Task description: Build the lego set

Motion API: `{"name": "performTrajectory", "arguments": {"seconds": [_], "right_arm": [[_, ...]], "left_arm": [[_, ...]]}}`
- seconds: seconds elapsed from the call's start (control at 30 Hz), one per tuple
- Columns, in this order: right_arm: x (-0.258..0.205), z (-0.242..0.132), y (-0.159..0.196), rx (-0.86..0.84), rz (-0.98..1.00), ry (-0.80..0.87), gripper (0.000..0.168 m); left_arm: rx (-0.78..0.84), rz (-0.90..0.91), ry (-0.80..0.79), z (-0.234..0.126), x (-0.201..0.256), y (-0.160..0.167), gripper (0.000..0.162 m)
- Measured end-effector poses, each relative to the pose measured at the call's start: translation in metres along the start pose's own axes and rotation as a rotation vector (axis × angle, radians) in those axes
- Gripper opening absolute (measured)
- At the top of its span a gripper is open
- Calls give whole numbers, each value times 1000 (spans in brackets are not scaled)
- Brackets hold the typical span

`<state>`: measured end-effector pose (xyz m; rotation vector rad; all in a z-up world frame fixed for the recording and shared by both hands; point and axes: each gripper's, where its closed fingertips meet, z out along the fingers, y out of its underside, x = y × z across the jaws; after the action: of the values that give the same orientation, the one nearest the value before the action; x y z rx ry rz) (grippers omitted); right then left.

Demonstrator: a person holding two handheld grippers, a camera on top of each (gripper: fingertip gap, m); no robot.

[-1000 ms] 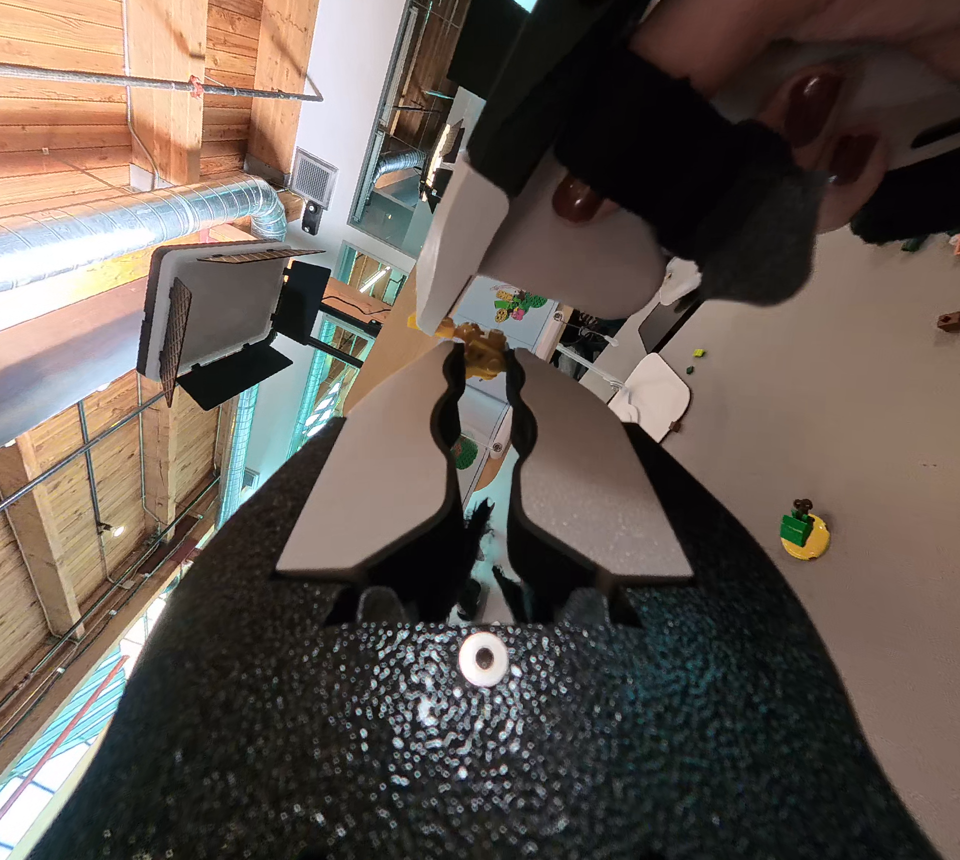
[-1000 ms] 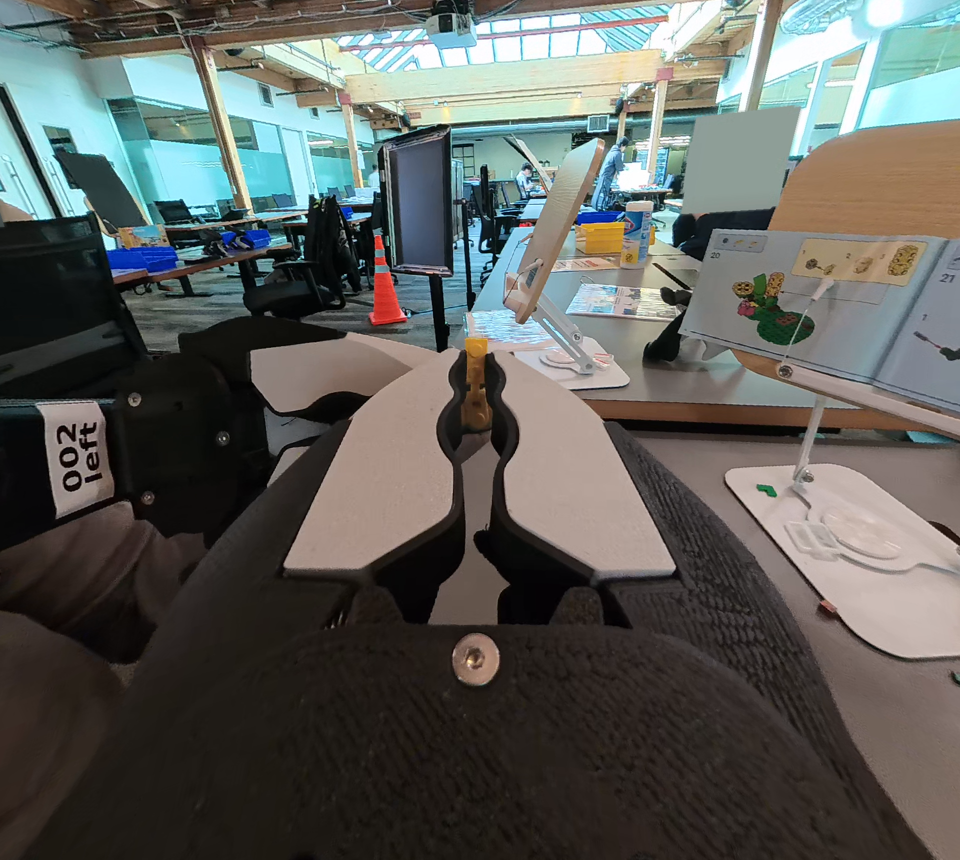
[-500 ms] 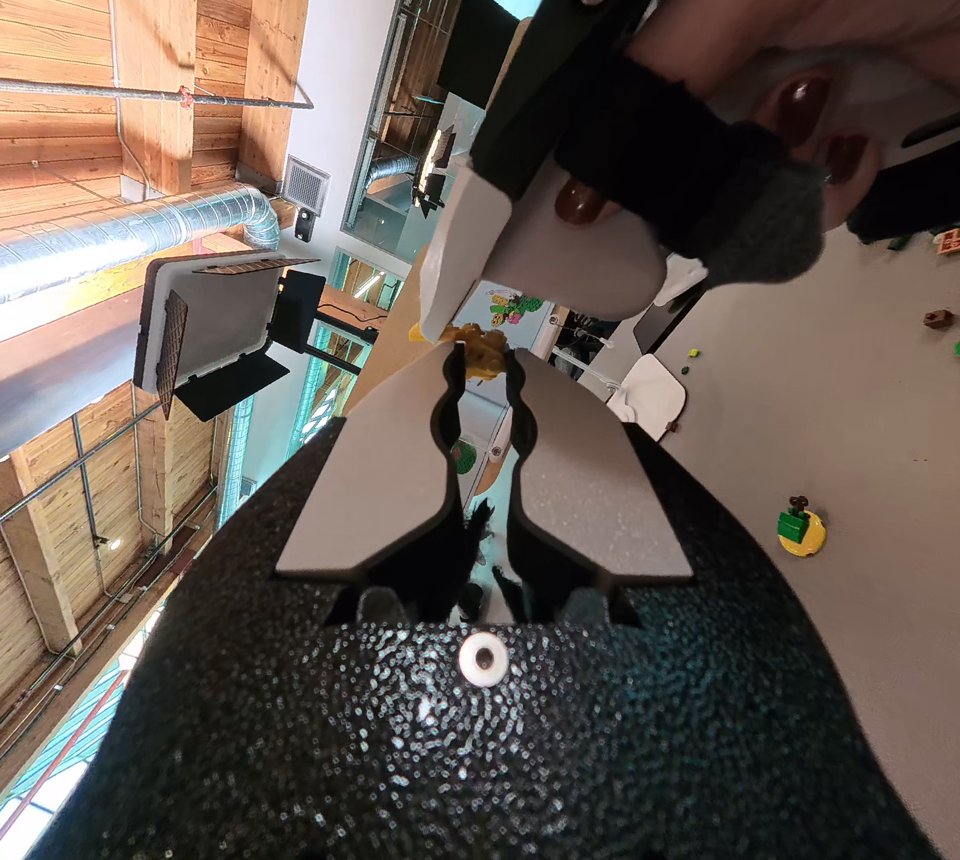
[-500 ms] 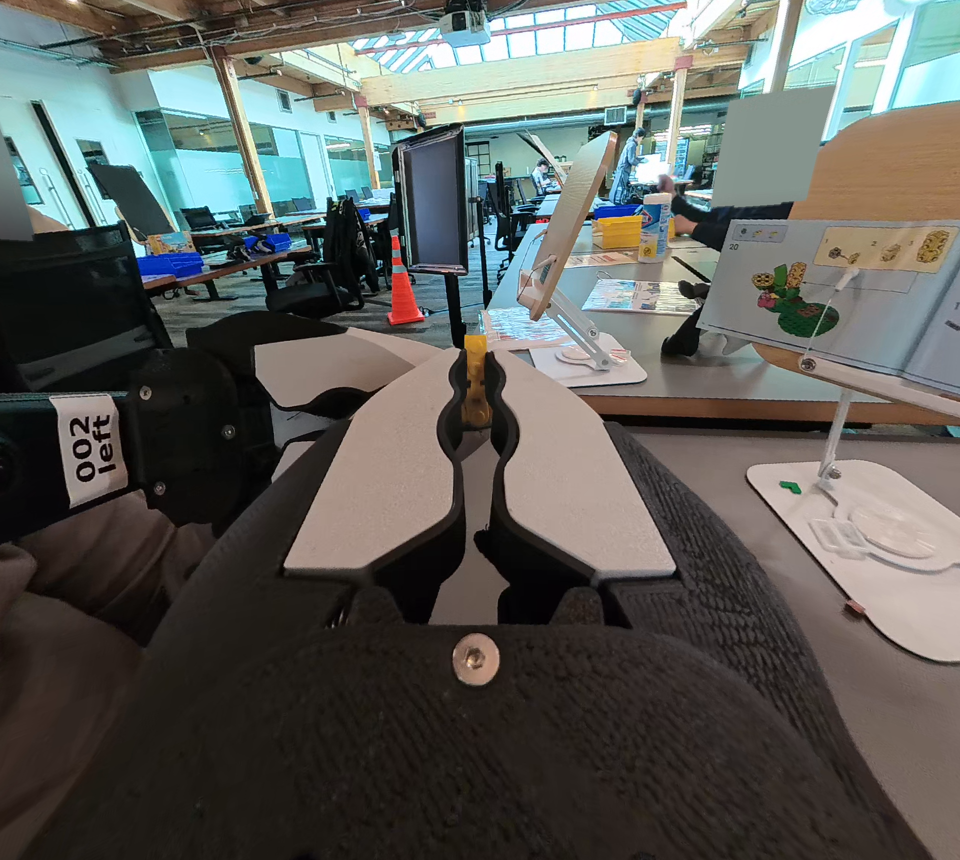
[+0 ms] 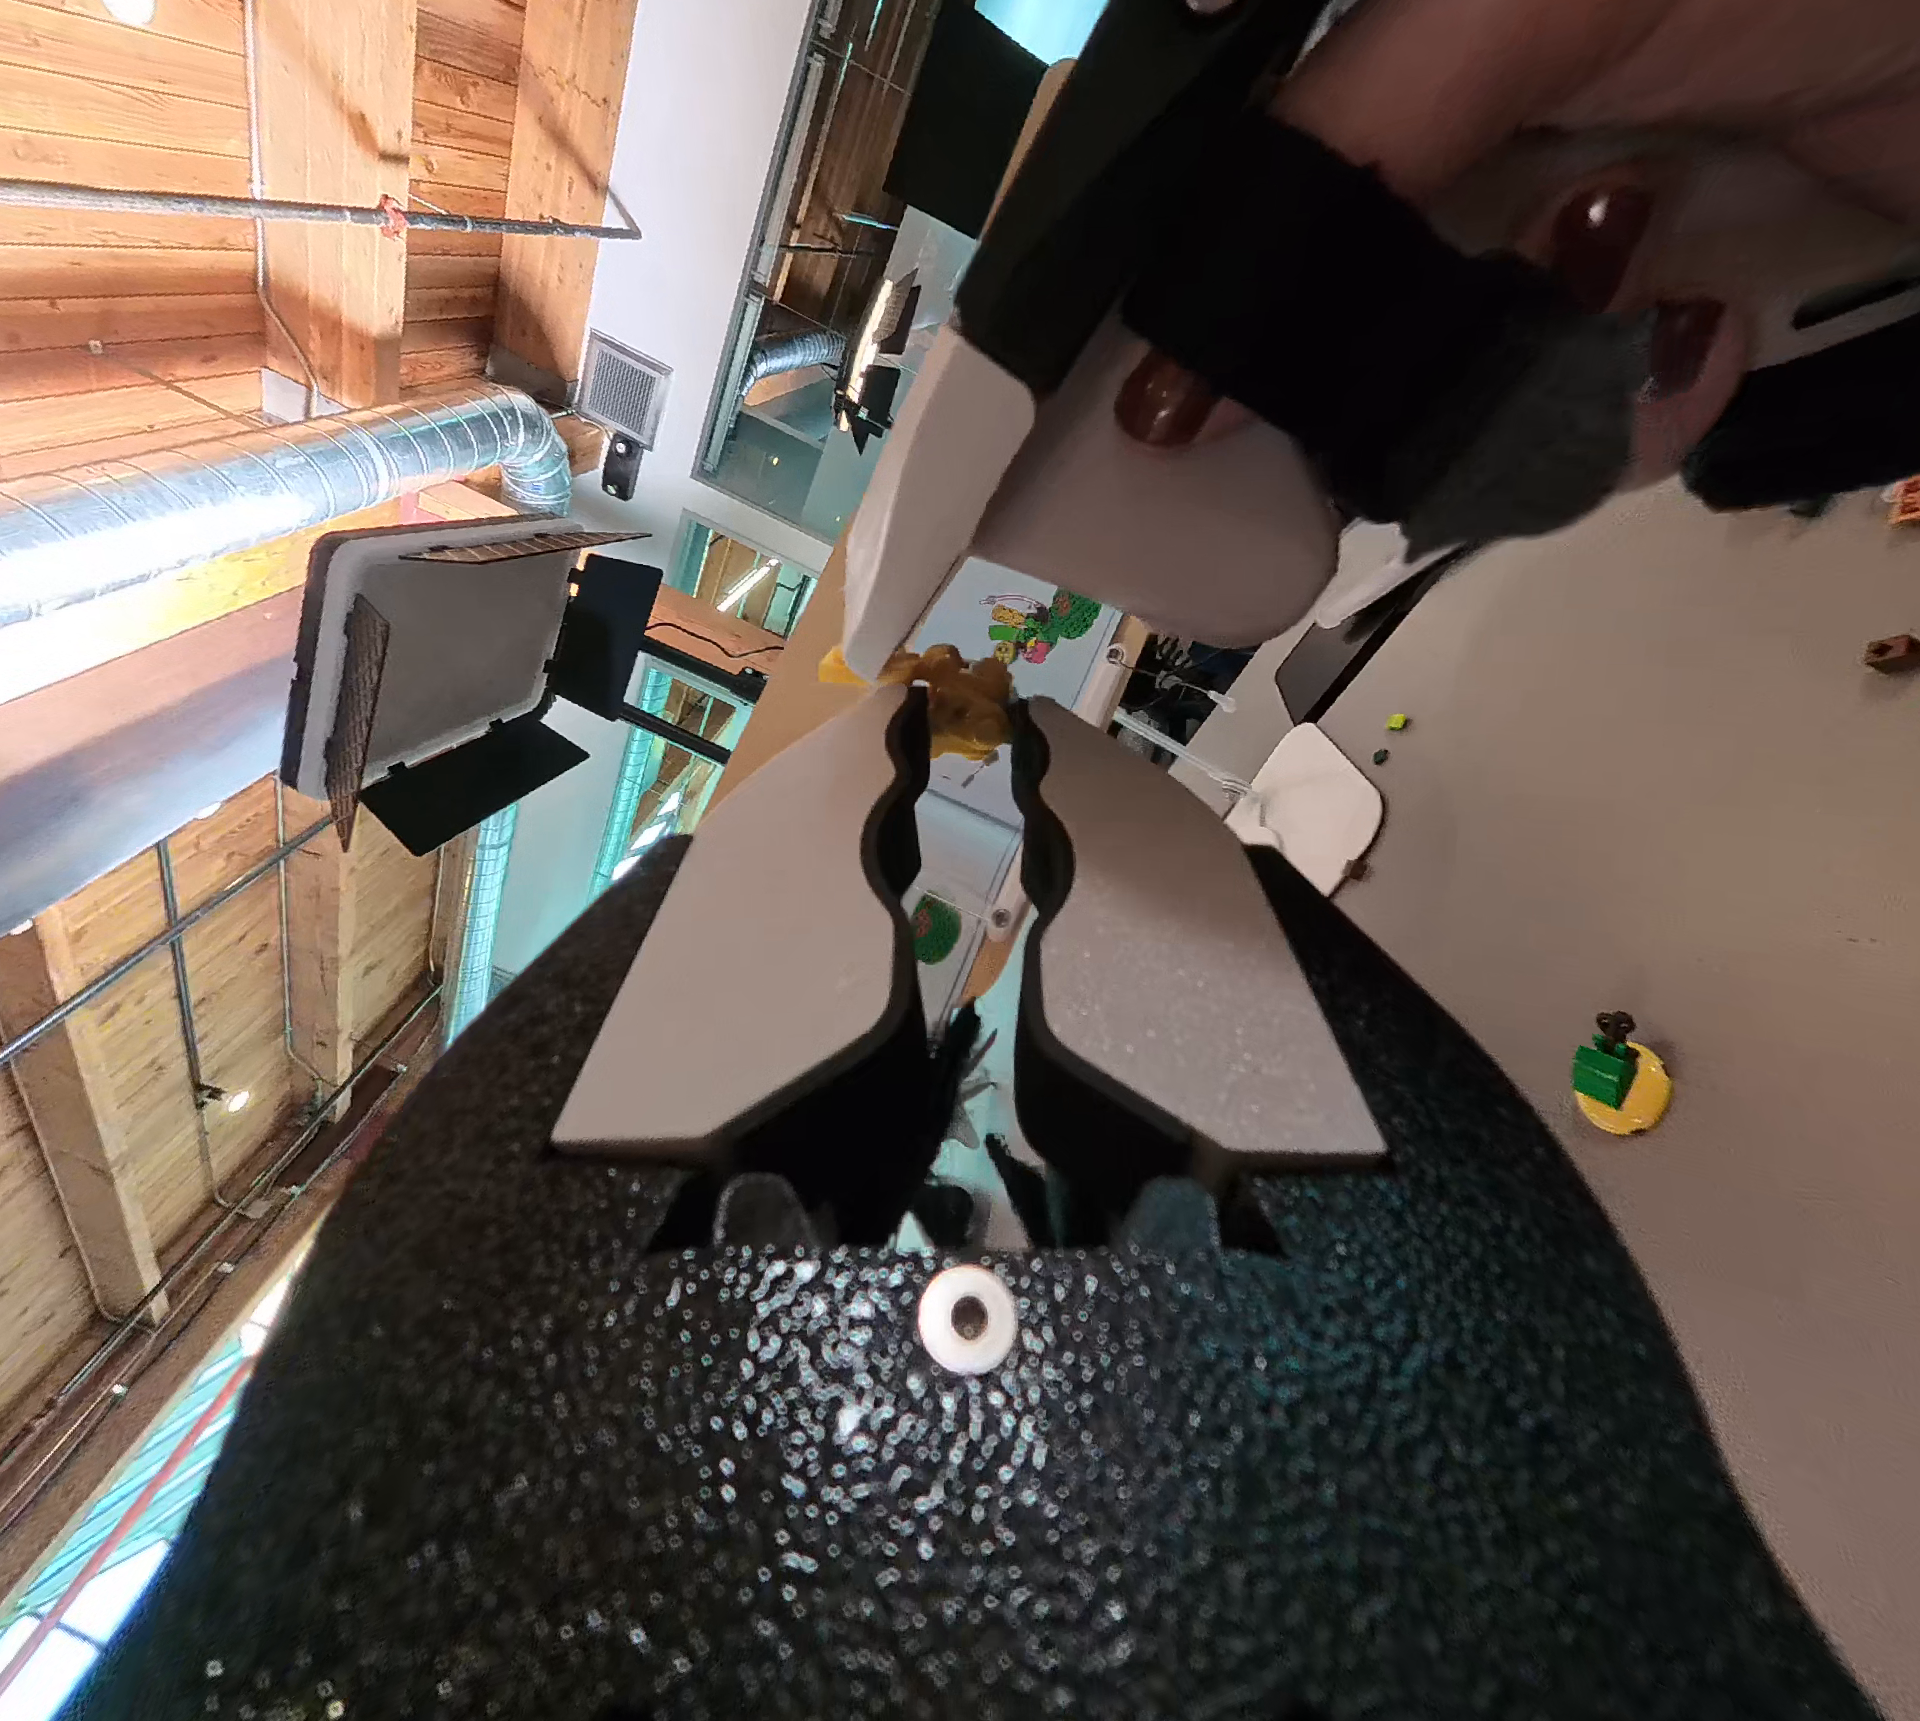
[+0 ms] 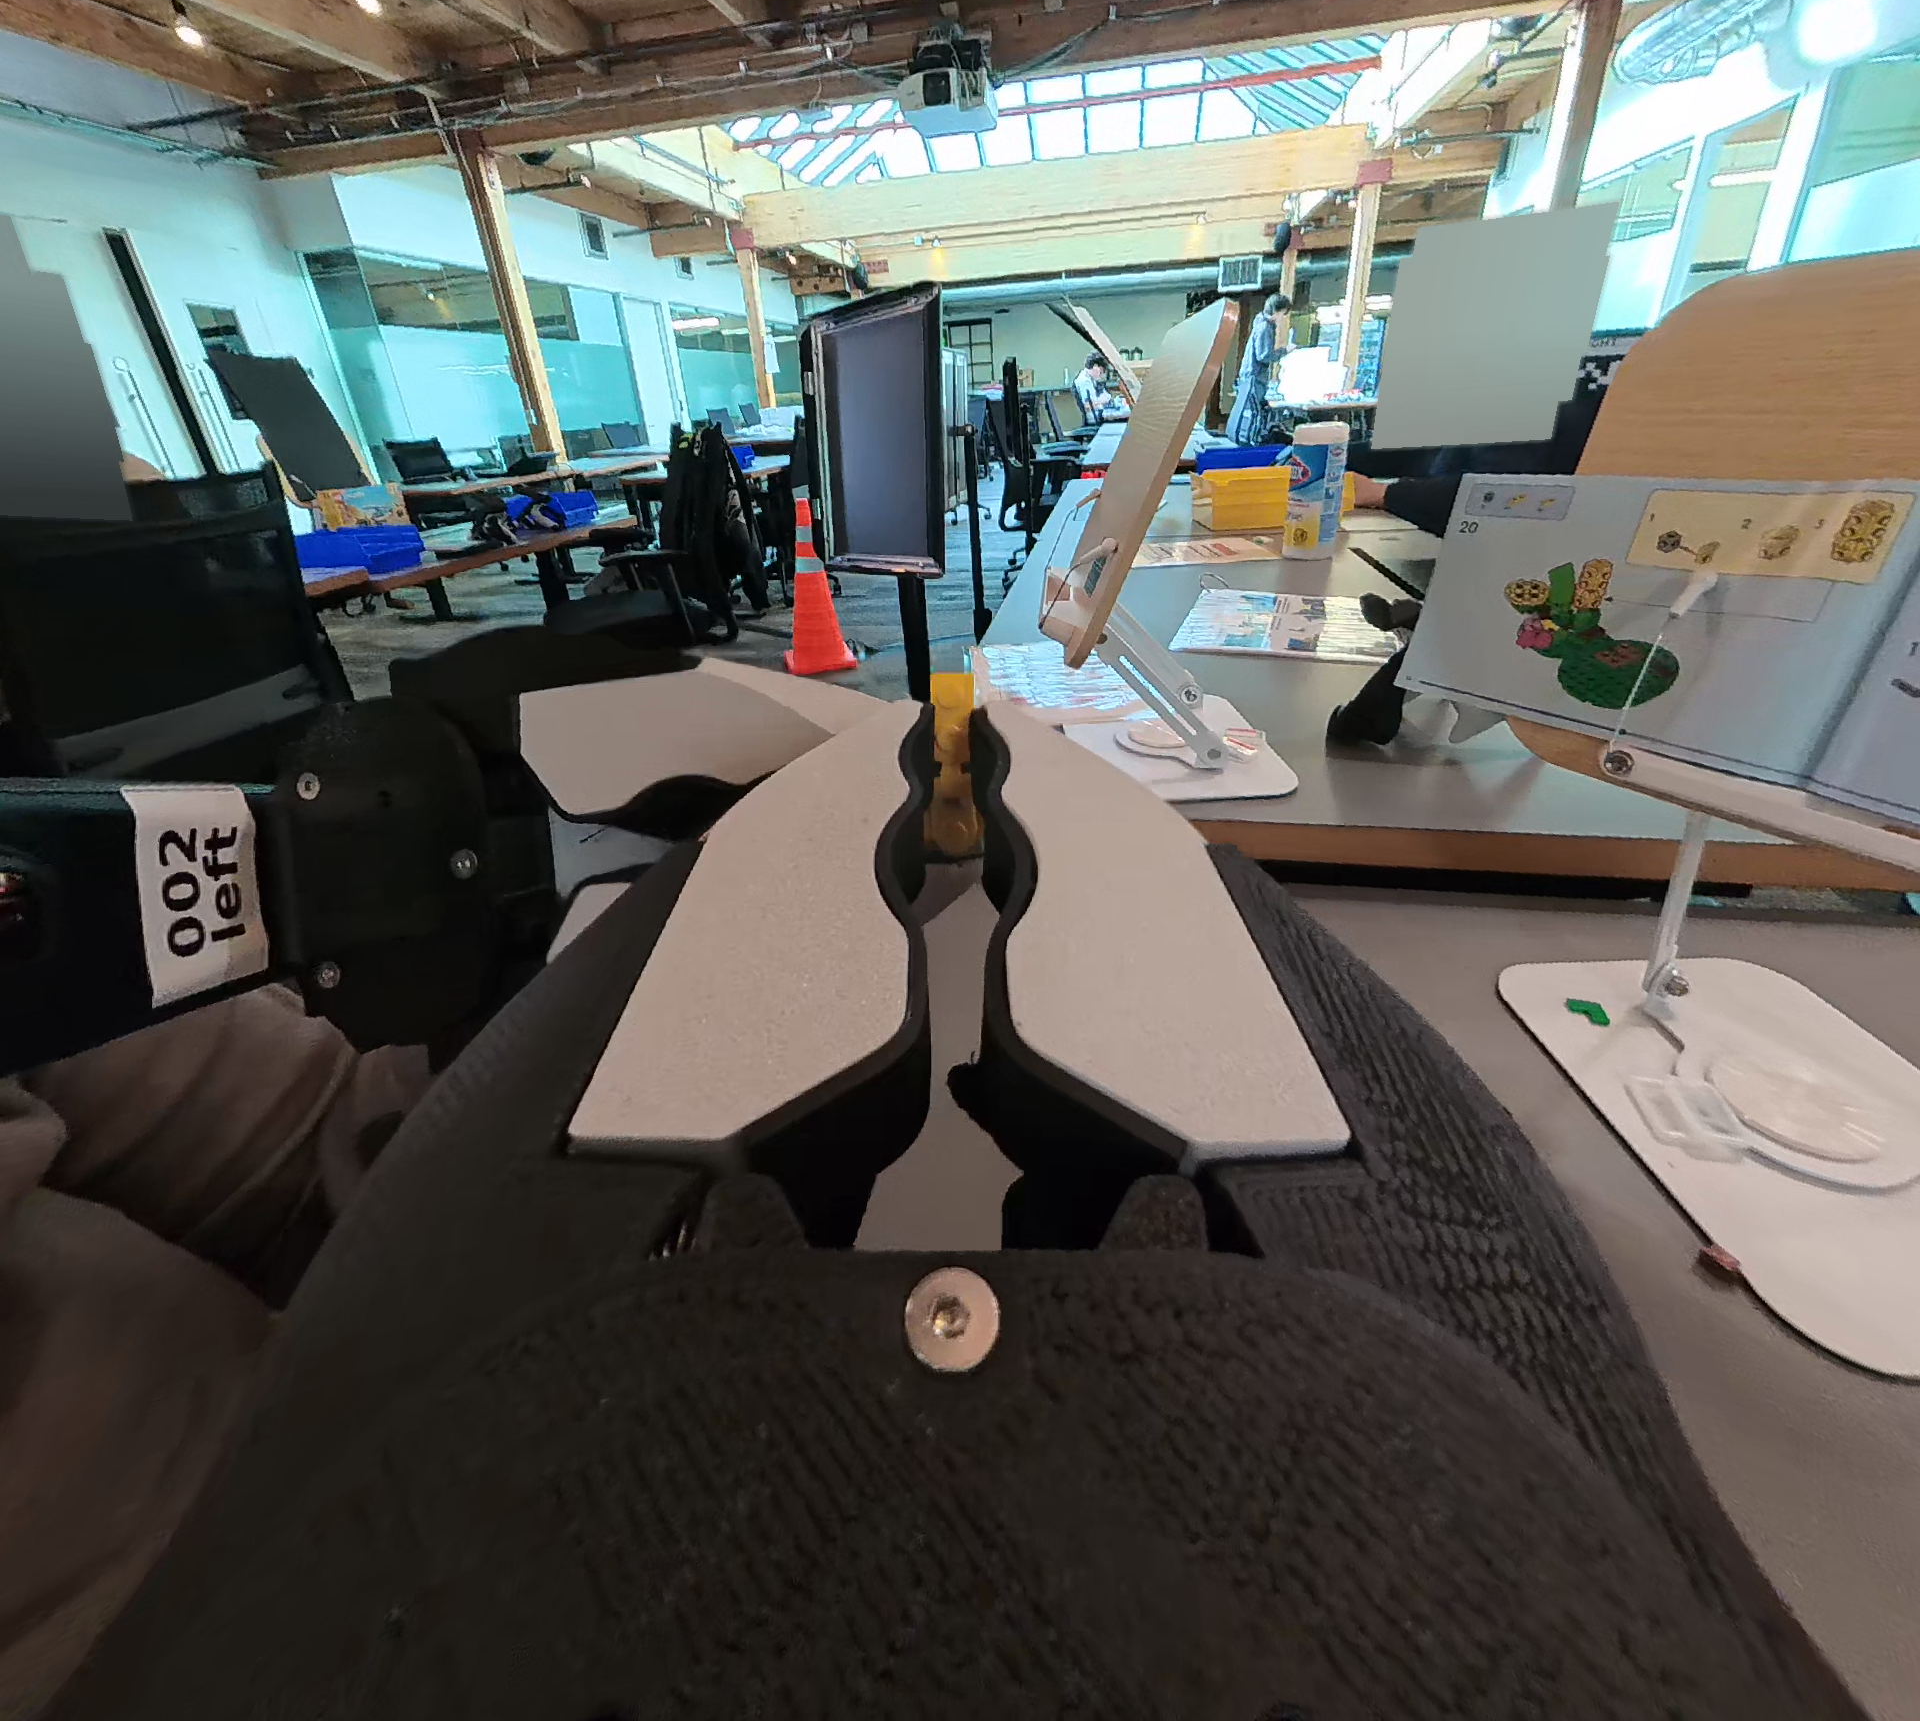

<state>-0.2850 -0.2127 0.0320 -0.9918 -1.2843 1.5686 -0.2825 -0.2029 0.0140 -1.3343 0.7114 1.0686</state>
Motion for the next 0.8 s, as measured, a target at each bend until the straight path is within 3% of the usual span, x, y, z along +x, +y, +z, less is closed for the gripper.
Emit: {"name": "performTrajectory", "arguments": {"seconds": [0.03,0.23,0.57,0.67,0.8], "right_arm": [[-1,1,-2,18,14,-6,5],[-1,-5,-15,115,65,-42,5],[6,-7,-9,83,73,-30,0],[9,-7,-7,77,70,-15,0],[20,-12,-6,66,47,61,0]], "left_arm": [[3,4,-1,0,-2,-1,15],[17,-2,-15,-3,-10,-1,15],[0,2,20,0,-2,8,15],[-35,-35,13,-1,-7,25,15],[-105,-165,-19,-14,-27,70,15]]}}
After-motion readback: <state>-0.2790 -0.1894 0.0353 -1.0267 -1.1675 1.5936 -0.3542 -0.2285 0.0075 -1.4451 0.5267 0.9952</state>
